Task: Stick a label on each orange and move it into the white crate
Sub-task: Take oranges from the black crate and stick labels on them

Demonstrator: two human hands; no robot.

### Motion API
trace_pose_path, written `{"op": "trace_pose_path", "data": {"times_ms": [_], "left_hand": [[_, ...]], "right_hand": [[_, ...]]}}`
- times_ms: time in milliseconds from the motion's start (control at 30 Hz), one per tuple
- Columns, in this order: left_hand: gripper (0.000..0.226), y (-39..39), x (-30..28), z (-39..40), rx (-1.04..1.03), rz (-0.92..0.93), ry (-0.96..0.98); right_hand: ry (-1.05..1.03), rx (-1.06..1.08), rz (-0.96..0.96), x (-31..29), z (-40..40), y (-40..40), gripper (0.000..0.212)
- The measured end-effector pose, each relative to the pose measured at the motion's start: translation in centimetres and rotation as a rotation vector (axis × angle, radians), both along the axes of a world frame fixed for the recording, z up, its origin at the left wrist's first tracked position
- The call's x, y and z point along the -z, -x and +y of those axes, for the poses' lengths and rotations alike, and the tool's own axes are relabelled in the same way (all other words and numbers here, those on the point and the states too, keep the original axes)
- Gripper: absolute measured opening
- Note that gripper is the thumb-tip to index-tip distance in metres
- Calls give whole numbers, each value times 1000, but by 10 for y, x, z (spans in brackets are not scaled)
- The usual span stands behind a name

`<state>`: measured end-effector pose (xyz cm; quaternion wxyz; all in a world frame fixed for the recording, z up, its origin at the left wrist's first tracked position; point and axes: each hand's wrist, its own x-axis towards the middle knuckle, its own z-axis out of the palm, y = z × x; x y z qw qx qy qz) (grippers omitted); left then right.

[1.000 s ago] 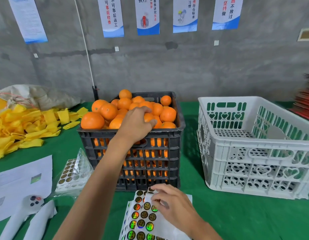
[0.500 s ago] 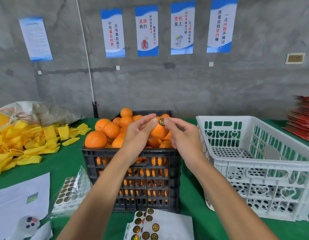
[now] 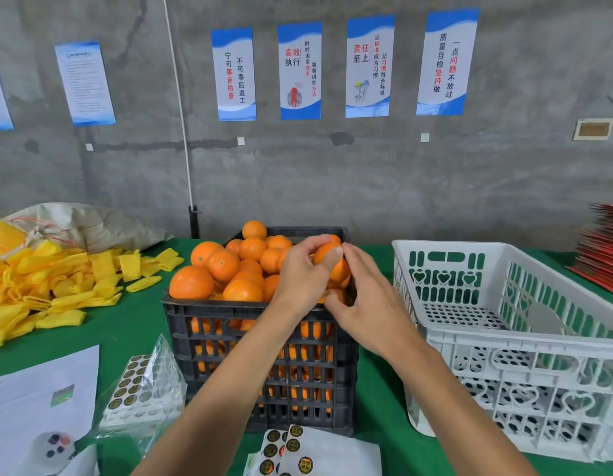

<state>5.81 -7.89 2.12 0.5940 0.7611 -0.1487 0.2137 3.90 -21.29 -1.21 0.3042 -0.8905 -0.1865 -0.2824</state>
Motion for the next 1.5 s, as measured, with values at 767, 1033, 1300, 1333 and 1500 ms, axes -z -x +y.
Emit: {"op": "trace_pose_path", "data": {"times_ms": [767,1033,1300,1333,1500], "left_hand": [[63,12,16,94,-584,146,-640],[66,-2,17,61,-398,-63,-564],[76,-19,23,41,-529,258,-736],[76,-19,23,41,-542,270,-752],[74,-15,21,41,-554,271,-762]], "right_hand": [[92,303,-344,13,-58,14,19],[372,-399,290,141,0,50,43],[240,-386,524,209,-6,51,75],[240,-385,512,210,-5,50,71],[222,-354,423,214,-4,46,48]]}}
